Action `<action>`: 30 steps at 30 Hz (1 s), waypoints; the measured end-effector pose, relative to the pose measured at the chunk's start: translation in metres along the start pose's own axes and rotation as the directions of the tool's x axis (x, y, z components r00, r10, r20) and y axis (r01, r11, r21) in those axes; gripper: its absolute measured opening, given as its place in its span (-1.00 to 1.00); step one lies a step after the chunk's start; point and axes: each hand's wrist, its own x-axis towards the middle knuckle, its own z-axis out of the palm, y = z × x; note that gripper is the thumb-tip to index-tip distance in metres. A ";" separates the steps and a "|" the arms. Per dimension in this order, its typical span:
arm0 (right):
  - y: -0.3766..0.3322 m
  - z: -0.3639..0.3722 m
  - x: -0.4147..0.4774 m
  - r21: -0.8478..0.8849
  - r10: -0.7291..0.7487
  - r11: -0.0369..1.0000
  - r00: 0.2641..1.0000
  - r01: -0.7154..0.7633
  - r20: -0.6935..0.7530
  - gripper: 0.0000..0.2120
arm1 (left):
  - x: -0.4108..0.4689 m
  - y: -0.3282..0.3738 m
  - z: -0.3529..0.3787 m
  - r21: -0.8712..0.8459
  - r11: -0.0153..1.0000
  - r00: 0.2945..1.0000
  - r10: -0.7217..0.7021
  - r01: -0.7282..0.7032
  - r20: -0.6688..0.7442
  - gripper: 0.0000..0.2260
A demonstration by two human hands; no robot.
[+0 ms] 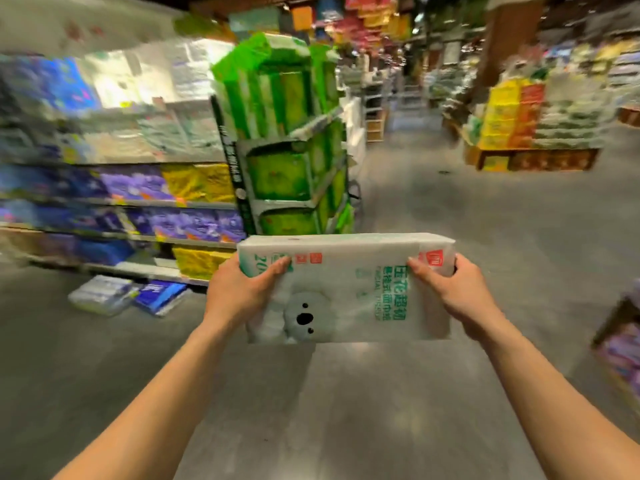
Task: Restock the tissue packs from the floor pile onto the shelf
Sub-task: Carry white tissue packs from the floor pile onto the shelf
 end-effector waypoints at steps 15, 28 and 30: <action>-0.138 0.353 0.405 0.114 -0.329 0.939 0.758 0.323 0.563 -0.75 | 0.341 -0.074 -0.112 -0.038 0.985 0.797 -0.160 0.170 -0.582 -0.54; -0.211 0.749 0.619 0.184 -0.454 0.882 0.675 0.435 0.582 -0.73 | 0.663 -0.232 -0.282 0.035 0.983 0.706 -0.103 0.178 -0.700 -0.43; -0.227 0.801 0.653 0.197 -0.465 0.879 0.688 0.434 0.557 -0.72 | 0.725 -0.248 -0.311 0.048 0.986 0.719 -0.083 0.160 -0.690 -0.41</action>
